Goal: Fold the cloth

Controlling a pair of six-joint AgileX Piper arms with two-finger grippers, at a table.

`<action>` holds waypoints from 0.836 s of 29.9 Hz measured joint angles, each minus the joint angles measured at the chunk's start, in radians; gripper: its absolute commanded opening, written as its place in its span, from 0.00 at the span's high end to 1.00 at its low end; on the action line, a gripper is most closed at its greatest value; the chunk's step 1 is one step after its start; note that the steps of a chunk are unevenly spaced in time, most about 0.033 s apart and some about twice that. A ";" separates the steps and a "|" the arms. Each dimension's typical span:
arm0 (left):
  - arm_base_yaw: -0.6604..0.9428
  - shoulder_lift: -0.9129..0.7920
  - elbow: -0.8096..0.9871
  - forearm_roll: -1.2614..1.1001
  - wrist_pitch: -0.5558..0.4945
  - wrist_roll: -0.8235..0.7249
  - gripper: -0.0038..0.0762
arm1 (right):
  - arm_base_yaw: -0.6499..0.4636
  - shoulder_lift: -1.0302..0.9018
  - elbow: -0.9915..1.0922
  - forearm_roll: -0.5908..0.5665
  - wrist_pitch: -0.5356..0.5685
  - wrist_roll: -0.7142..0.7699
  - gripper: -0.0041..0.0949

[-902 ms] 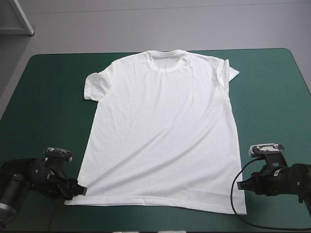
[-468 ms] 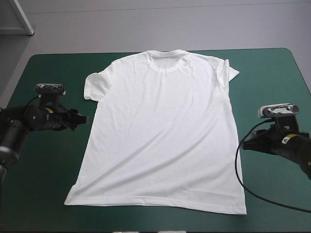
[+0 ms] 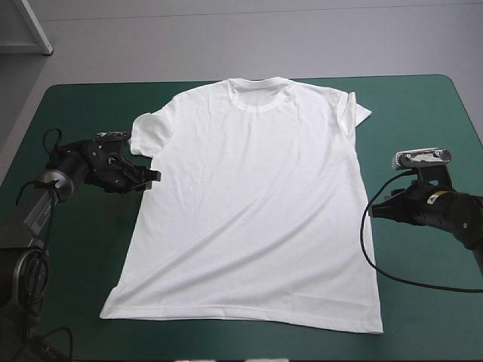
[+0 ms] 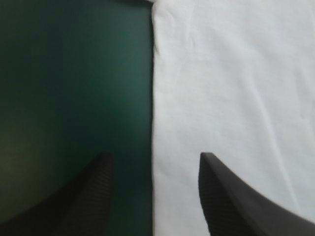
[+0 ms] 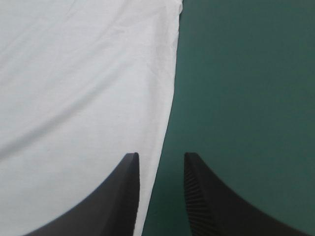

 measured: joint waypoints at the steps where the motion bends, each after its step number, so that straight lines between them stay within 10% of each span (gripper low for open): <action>1: 0.000 0.012 0.000 -0.011 -0.004 0.011 0.46 | 0.000 0.002 0.000 0.000 -0.004 0.000 0.64; 13: -0.030 0.086 -0.008 -0.031 -0.090 0.033 0.48 | 0.000 0.026 -0.002 0.000 -0.035 -0.003 0.64; 25: -0.063 0.105 -0.016 -0.023 -0.112 0.076 0.74 | -0.001 0.033 -0.002 0.000 -0.056 -0.003 0.65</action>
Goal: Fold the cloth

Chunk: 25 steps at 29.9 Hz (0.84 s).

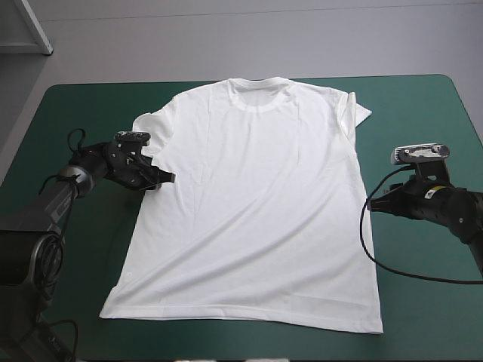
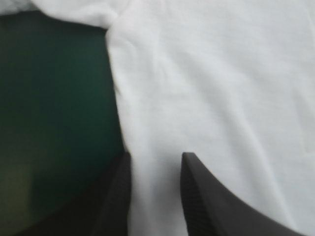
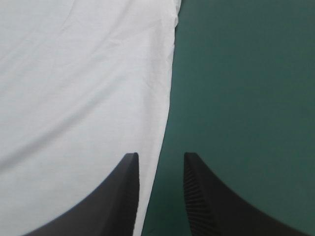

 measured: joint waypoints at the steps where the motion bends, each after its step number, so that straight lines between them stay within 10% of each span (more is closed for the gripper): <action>1: -0.007 0.006 -0.004 0.000 -0.003 0.001 0.78 | 0.000 0.000 0.000 0.000 -0.001 0.000 0.65; 4: -0.018 0.023 -0.012 0.003 -0.015 0.001 0.93 | 0.000 0.000 0.000 0.000 -0.001 0.000 0.64; 25: -0.018 0.031 -0.019 0.030 -0.019 0.018 0.93 | 0.000 0.412 -0.127 0.056 -0.089 -0.078 0.41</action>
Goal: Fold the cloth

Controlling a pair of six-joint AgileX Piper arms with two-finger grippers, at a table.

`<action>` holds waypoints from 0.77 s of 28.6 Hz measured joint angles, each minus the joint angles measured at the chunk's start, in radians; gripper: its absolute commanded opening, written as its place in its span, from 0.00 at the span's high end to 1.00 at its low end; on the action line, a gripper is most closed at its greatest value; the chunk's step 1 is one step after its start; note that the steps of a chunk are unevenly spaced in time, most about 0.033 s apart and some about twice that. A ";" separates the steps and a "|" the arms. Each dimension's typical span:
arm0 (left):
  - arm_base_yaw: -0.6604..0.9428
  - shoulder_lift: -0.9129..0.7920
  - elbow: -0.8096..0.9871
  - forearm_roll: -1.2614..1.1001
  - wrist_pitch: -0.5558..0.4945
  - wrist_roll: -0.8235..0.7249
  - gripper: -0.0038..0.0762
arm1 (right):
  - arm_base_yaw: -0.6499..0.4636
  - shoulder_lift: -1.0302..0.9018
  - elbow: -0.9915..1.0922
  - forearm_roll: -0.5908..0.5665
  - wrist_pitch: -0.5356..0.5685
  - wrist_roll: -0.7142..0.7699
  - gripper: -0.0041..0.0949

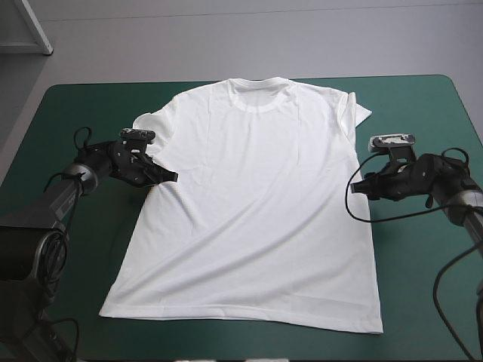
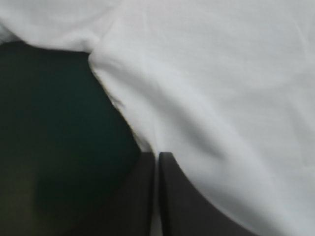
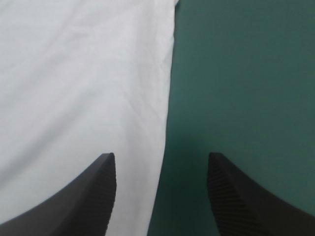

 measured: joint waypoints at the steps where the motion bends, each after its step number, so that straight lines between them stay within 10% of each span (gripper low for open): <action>1: 0.000 0.000 0.000 0.000 0.000 0.001 0.93 | 0.000 0.028 -0.025 0.016 -0.006 -0.013 0.41; 16: 0.000 0.000 0.000 0.000 0.001 0.008 0.93 | 0.000 0.275 -0.164 0.094 -0.009 -0.087 0.53; 22: 0.000 0.001 -0.001 0.000 0.000 0.008 0.93 | 0.037 0.292 -0.178 0.072 0.018 -0.110 0.85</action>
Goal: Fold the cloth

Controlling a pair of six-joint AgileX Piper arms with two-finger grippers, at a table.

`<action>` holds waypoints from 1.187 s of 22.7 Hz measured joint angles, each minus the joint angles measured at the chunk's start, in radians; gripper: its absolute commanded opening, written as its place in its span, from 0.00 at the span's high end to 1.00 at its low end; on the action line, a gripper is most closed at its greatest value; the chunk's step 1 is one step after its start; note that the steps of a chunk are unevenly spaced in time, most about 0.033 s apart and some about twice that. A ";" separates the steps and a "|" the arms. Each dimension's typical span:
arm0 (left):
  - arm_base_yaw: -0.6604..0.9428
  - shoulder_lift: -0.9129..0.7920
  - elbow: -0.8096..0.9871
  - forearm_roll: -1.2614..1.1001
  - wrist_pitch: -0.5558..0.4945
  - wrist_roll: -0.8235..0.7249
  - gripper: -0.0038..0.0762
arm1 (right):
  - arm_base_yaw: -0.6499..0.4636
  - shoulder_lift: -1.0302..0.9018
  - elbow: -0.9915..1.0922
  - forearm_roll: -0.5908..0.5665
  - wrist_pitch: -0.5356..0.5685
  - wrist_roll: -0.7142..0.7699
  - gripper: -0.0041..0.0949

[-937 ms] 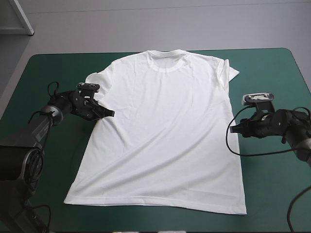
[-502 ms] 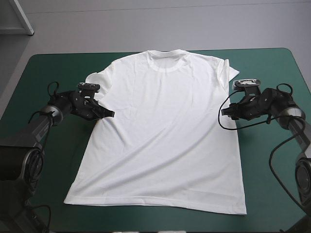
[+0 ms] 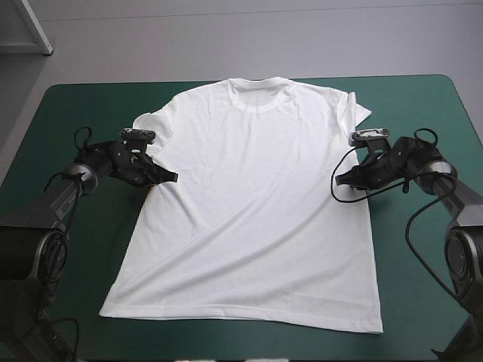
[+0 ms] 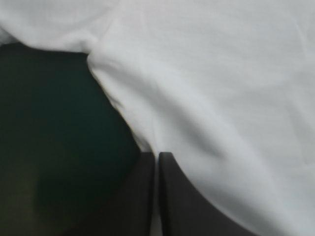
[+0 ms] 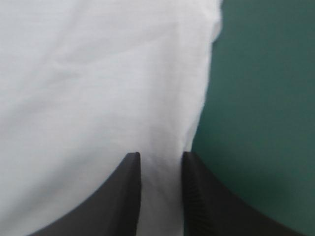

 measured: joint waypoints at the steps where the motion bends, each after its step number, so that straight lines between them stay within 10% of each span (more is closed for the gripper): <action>1: 0.000 0.000 0.000 0.000 0.000 0.000 0.93 | 0.013 0.001 -0.001 -0.011 0.005 0.000 0.94; 11: 0.003 -0.014 0.005 0.000 -0.015 0.000 0.93 | 0.083 -0.034 0.009 -0.201 -0.031 0.171 0.97; 27: 0.063 -0.246 -0.107 -0.015 -0.008 0.000 0.93 | 0.083 -0.238 -0.055 -0.183 -0.095 0.152 0.98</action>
